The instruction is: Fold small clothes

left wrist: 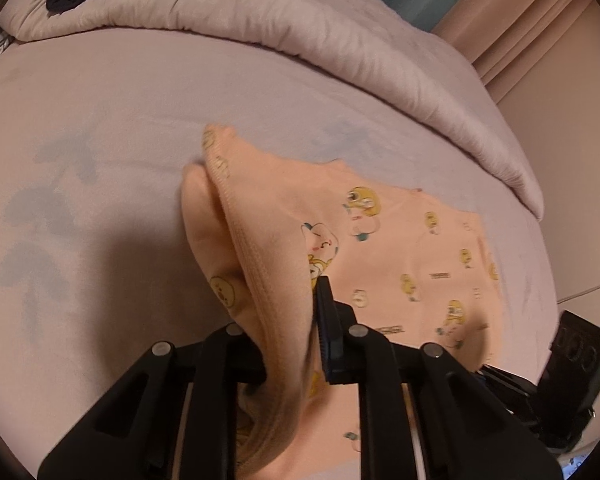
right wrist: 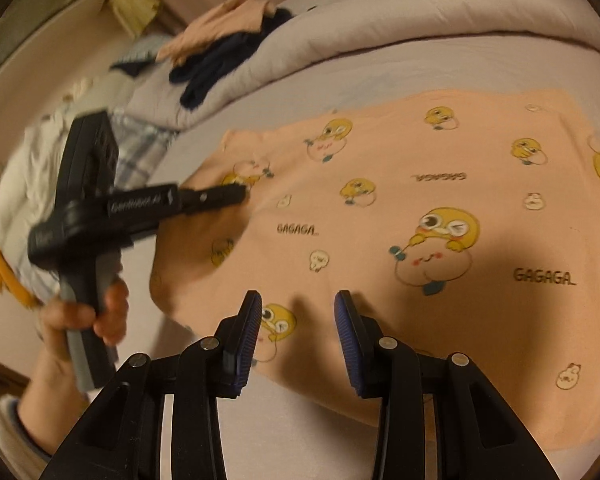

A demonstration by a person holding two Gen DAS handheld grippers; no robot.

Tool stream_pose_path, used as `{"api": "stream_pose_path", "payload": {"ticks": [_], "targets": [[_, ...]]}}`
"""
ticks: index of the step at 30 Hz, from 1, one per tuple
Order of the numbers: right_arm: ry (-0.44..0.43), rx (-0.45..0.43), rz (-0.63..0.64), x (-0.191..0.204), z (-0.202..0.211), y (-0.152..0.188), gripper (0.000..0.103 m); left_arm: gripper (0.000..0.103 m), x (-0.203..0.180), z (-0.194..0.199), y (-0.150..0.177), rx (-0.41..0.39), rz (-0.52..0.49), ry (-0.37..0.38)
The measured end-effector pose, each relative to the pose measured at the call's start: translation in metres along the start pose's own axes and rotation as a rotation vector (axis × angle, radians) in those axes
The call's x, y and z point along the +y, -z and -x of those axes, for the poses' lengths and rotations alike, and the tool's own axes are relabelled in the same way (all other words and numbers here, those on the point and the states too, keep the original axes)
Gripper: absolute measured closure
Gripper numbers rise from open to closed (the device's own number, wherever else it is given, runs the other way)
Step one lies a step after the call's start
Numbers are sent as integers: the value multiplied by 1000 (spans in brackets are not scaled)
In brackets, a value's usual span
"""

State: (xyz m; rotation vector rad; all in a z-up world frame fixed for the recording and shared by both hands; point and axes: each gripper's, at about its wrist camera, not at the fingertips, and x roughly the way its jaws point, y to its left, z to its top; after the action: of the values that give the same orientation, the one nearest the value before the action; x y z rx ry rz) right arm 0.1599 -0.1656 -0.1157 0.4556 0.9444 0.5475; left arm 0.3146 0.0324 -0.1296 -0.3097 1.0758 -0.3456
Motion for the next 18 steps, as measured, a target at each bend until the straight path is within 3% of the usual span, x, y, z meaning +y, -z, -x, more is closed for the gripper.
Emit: {"api": "stream_pose_path", "payload": {"ticks": [8, 18], "targets": [[-230, -59, -289, -38, 9, -5, 64, 88, -28, 5, -1, -3, -40, 15], [-351, -121, -466, -71, 19, -22, 56, 88, -96, -5, -1, 6, -178, -4]]}}
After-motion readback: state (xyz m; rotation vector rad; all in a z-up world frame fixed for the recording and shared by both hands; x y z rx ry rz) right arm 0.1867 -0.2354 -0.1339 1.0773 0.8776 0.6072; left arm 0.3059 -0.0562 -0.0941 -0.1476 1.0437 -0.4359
